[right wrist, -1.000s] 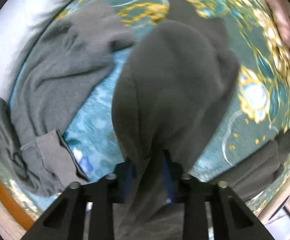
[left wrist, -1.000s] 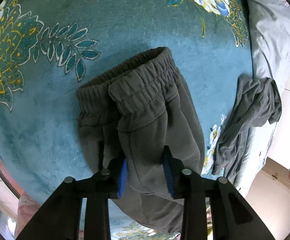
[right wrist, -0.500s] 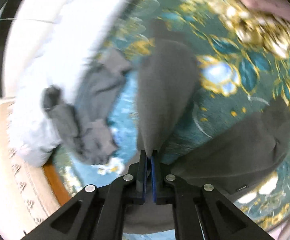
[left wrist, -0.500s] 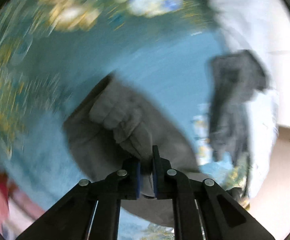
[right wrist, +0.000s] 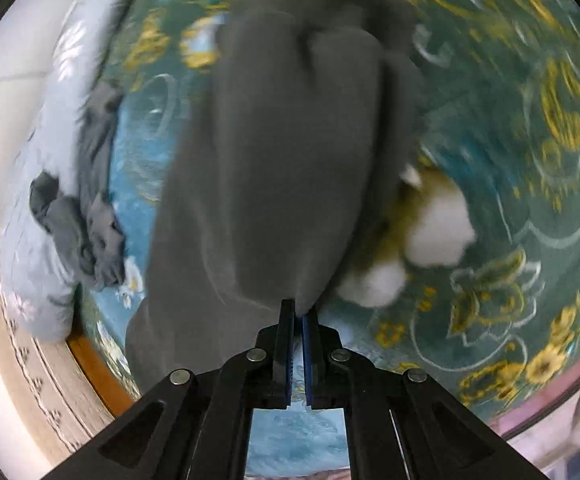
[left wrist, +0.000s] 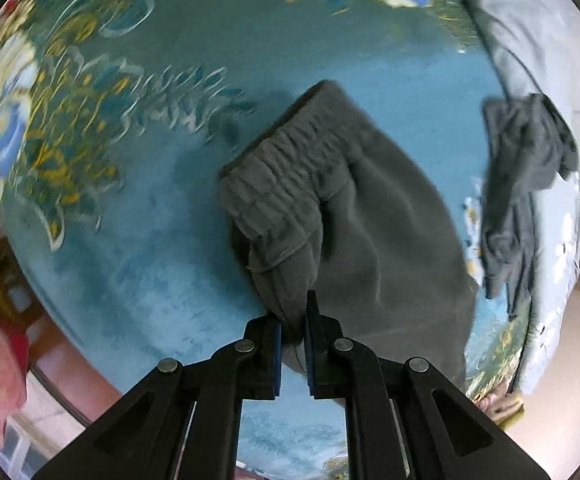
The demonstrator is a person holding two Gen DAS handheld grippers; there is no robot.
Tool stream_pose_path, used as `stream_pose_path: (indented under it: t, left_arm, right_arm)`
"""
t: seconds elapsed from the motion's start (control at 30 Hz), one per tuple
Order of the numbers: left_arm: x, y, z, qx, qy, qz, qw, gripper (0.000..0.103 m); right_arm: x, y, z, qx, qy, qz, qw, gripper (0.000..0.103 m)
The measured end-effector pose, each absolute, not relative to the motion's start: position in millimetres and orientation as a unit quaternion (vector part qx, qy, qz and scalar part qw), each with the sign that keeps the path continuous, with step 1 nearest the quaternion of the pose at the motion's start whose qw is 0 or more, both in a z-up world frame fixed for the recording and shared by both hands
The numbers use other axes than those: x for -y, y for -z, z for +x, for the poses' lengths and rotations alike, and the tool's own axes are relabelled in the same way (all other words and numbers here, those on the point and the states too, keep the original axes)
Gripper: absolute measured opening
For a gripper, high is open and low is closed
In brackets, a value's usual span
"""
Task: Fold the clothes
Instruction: 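Regrasp the folded waistband with the left gripper while the right gripper holds the cuffs, then pull the waistband taut with the left gripper, then open it while the right gripper holds the cuffs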
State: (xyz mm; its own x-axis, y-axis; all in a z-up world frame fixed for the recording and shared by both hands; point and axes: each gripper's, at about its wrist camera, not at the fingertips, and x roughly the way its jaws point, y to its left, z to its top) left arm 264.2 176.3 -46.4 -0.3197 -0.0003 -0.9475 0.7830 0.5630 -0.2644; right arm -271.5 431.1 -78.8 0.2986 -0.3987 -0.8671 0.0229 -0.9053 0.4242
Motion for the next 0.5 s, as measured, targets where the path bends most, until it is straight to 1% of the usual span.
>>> stream_pose_path:
  t: [0.17, 0.2, 0.23, 0.27, 0.3, 0.4, 0.5]
  left_arm:
    - [-168, 45, 260, -0.715, 0.378, 0.278, 0.519, 0.009]
    - [-167, 44, 259, -0.714, 0.378, 0.281, 0.519, 0.009]
    - [-165, 43, 258, -0.712, 0.378, 0.283, 0.520, 0.009]
    - [-164, 43, 257, -0.711, 0.377, 0.286, 0.520, 0.009]
    - [-163, 42, 256, -0.710, 0.376, 0.286, 0.522, 0.009]
    - [-164, 41, 254, -0.711, 0.370, 0.285, 0.526, 0.009]
    - [-165, 40, 252, -0.710, 0.364, 0.285, 0.532, 0.009]
  right_arm:
    - [-439, 76, -277, 0.147, 0.583, 0.777, 0.187, 0.009]
    - [-442, 73, -280, 0.150, 0.588, 0.772, 0.188, 0.019]
    - [-446, 71, -283, 0.157, 0.597, 0.765, 0.186, 0.027]
    - [-453, 67, -290, 0.178, 0.607, 0.753, 0.182, 0.043]
    - [-460, 66, -295, 0.200, 0.611, 0.745, 0.178, 0.053]
    - [-471, 70, -312, 0.261, 0.611, 0.728, 0.167, 0.053]
    - [-475, 73, -324, 0.299, 0.612, 0.715, 0.159, 0.053]
